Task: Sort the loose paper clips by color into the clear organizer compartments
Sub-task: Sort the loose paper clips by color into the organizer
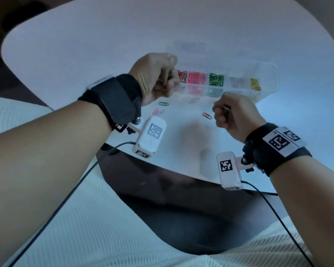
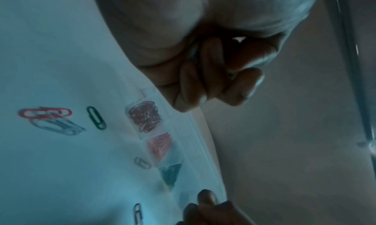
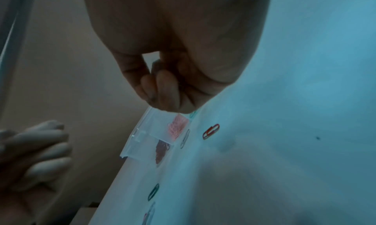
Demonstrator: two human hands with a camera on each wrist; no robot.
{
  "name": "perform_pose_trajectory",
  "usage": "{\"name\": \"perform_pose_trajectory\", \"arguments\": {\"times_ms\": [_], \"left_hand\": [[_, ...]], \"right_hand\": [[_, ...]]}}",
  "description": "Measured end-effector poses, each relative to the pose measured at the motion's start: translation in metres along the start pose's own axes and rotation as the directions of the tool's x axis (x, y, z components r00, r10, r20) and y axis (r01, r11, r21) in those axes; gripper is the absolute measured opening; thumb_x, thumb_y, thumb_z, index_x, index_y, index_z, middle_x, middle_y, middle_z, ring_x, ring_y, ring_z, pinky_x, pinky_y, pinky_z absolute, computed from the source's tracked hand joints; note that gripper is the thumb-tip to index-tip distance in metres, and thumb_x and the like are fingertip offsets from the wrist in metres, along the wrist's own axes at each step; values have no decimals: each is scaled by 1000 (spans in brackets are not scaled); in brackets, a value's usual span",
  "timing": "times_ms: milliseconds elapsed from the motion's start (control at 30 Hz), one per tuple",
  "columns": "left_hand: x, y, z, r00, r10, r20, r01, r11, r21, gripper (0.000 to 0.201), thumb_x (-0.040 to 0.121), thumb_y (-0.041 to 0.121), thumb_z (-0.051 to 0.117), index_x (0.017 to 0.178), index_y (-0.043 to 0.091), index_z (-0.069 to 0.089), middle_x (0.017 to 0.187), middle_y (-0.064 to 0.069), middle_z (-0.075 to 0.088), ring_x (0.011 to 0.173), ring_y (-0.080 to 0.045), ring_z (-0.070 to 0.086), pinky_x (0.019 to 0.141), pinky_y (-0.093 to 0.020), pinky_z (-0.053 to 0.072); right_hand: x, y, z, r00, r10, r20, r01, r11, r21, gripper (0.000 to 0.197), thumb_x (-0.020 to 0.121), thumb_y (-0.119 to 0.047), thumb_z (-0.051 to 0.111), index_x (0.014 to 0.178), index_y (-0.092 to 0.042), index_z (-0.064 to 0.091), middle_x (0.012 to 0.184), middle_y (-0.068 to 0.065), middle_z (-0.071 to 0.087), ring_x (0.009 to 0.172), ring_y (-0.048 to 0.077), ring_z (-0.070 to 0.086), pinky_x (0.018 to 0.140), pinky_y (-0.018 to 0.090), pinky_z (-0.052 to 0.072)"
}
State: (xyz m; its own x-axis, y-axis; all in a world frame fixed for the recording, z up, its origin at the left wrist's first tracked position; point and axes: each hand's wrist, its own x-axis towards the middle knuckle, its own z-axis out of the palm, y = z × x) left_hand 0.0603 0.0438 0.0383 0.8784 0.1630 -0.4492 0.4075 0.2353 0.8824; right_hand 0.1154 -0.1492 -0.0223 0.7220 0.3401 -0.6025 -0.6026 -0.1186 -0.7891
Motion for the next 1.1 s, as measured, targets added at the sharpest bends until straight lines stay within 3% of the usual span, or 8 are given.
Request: {"name": "perform_pose_trajectory", "arguments": {"times_ms": [133, 233, 333, 400, 500, 667, 967, 1100], "left_hand": [[1, 10, -10, 994, 105, 16, -103, 991, -90, 26, 45, -5, 22, 52, 21, 23, 47, -3, 28, 51, -16, 11, 53, -32, 6], [1, 7, -22, 993, 108, 38, -112, 984, 135, 24, 58, -3, 35, 51, 20, 35, 42, 4, 30, 44, -14, 16, 48, -24, 13], [3, -9, -30, 996, 71, 49, -82, 608, 789, 12, 76, 11, 59, 68, 20, 56, 49, 10, 47, 45, -10, 40, 50, -20, 31], [4, -25, -35, 1000, 0, -7, 7, 349, 937, 7, 76, 20, 66, 81, 25, 63, 59, 13, 49, 57, -10, 48, 54, -21, 34], [10, -43, -44, 997, -30, -75, 81, 306, 948, 15, 76, 34, 71, 91, 32, 65, 69, 13, 49, 73, -16, 52, 64, -26, 38], [16, -47, -45, 995, 13, -97, 90, 258, 962, 23, 75, 39, 71, 97, 34, 68, 75, 12, 56, 75, -15, 56, 62, -25, 38], [16, -58, -34, 992, -27, -120, 123, 172, 977, 10, 81, 33, 65, 89, 28, 68, 92, 5, 66, 78, -21, 60, 66, -26, 40], [17, -58, -28, 993, -54, -108, 115, 157, 981, 10, 79, 27, 65, 88, 24, 68, 92, 2, 67, 78, -23, 60, 66, -27, 41]], "right_hand": [[13, -8, 7, 993, -119, -24, 115, 986, -124, 30, 80, 3, 41, 61, -18, 35, 51, -1, 38, 42, 14, 26, 45, 22, 18], [24, -12, 19, 957, -291, -24, 215, 757, -617, 20, 82, -9, 60, 67, -20, 53, 59, -9, 50, 42, 5, 40, 45, 20, 31], [33, -14, 30, 929, -365, 57, 242, 486, -840, 13, 84, -17, 65, 91, -26, 71, 88, -6, 66, 62, 4, 56, 57, 18, 40], [40, -15, 34, 934, -343, 103, 233, 362, -903, 26, 87, -19, 62, 108, -30, 72, 110, -4, 69, 80, 12, 64, 70, 18, 45], [48, -8, 36, 948, -311, 71, 160, 271, -949, 28, 88, -26, 62, 114, -33, 70, 116, -3, 70, 89, 18, 68, 81, 26, 53], [50, 1, 31, 947, -319, -28, 56, 251, -966, 8, 87, -33, 68, 89, -28, 74, 90, 2, 72, 72, 23, 67, 68, 31, 56], [46, 6, 23, 970, -218, -111, -85, 125, -988, 30, 83, -36, 58, 77, -7, 54, 70, 6, 54, 58, 23, 55, 52, 26, 43], [33, 7, 12, 977, -195, -85, -20, 313, -950, 26, 83, -25, 46, 62, -10, 44, 62, 5, 47, 56, 24, 45, 50, 27, 30]]}}
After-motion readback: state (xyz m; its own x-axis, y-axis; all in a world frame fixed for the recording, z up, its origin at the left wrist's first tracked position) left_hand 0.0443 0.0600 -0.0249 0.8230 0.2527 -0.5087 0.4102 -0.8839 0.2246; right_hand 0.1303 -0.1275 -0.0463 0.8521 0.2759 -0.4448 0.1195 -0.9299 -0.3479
